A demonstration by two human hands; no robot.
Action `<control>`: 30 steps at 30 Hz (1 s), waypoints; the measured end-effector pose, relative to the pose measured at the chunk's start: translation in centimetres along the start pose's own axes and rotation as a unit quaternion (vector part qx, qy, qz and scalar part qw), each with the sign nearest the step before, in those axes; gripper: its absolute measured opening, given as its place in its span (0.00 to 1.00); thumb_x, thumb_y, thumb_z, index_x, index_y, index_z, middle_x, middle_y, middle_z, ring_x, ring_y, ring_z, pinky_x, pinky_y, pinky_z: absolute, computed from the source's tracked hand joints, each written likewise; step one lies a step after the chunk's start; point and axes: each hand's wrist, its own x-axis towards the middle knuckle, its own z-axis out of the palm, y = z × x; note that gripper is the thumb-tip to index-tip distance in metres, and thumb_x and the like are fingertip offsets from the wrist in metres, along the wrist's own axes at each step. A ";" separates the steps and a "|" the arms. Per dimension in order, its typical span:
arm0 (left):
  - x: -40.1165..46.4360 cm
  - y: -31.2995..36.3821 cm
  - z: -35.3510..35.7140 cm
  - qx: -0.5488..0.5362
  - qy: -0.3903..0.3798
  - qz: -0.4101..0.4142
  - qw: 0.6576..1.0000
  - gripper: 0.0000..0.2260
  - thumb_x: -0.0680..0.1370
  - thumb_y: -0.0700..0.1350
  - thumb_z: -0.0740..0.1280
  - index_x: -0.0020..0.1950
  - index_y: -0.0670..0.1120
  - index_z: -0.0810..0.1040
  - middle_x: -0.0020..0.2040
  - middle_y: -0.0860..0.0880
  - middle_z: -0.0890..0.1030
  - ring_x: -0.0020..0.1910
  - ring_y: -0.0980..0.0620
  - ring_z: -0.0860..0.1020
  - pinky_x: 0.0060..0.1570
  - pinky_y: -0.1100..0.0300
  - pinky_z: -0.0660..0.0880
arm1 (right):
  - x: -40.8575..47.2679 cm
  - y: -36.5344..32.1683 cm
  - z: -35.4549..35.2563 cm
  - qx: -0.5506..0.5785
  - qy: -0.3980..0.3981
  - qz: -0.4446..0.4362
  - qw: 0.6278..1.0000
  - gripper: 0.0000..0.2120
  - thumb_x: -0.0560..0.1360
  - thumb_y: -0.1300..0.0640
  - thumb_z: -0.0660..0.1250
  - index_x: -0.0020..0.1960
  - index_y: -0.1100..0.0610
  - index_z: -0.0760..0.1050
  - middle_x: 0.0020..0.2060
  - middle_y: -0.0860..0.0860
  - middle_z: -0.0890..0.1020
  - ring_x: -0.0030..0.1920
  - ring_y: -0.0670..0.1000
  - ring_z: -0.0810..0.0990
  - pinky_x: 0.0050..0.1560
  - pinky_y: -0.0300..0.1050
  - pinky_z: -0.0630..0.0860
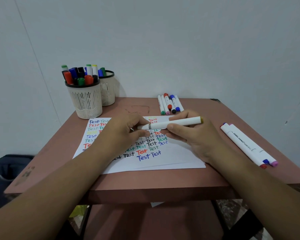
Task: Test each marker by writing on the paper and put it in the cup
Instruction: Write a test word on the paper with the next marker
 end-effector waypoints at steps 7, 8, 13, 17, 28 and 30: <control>-0.4 0.1 0.3 0.016 0.005 0.015 1.000 0.07 0.74 0.48 0.77 0.50 0.53 0.82 0.36 0.59 0.75 0.39 0.58 0.74 0.35 0.69 0.65 | 0.0 0.1 0.2 -0.026 -0.003 -0.001 1.000 0.09 0.72 0.69 0.74 0.51 0.70 0.78 0.43 0.65 0.86 0.45 0.62 0.88 0.50 0.52 0.86; -0.5 0.1 0.3 0.017 0.011 0.021 1.000 0.07 0.74 0.48 0.77 0.49 0.52 0.82 0.36 0.59 0.76 0.38 0.57 0.74 0.36 0.67 0.66 | -0.1 0.1 0.2 -0.029 -0.005 -0.003 1.000 0.10 0.72 0.68 0.74 0.51 0.70 0.78 0.43 0.65 0.87 0.45 0.62 0.88 0.50 0.52 0.86; -0.6 0.1 0.5 0.022 0.037 0.041 0.998 0.08 0.74 0.46 0.77 0.51 0.49 0.83 0.37 0.57 0.78 0.38 0.56 0.73 0.37 0.60 0.71 | 0.0 0.2 0.2 -0.025 -0.004 -0.010 1.000 0.13 0.68 0.65 0.75 0.50 0.69 0.79 0.44 0.65 0.86 0.45 0.63 0.88 0.49 0.52 0.86; -0.6 0.5 0.6 0.022 0.035 0.031 0.999 0.07 0.74 0.45 0.77 0.50 0.48 0.83 0.39 0.55 0.79 0.38 0.54 0.75 0.39 0.57 0.72 | 0.2 0.6 0.2 -0.040 -0.006 -0.017 0.999 0.05 0.73 0.68 0.74 0.47 0.66 0.79 0.42 0.64 0.87 0.44 0.62 0.88 0.49 0.53 0.86; 0.3 1.4 0.5 0.198 -0.071 -0.064 0.976 0.20 0.72 0.71 0.66 0.52 0.58 0.77 0.43 0.59 0.77 0.43 0.58 0.74 0.40 0.57 0.72 | 1.7 0.5 -0.9 0.062 -0.013 0.077 0.995 0.04 0.82 0.66 0.63 0.54 0.63 0.76 0.57 0.62 0.85 0.58 0.61 0.85 0.57 0.55 0.84; 0.4 1.2 0.5 0.228 -0.087 -0.063 0.968 0.26 0.71 0.75 0.60 0.51 0.57 0.80 0.43 0.58 0.77 0.43 0.58 0.74 0.41 0.56 0.74 | 1.9 0.4 -1.2 0.081 0.021 0.067 0.994 0.04 0.84 0.63 0.62 0.54 0.62 0.75 0.54 0.61 0.86 0.56 0.58 0.86 0.56 0.54 0.84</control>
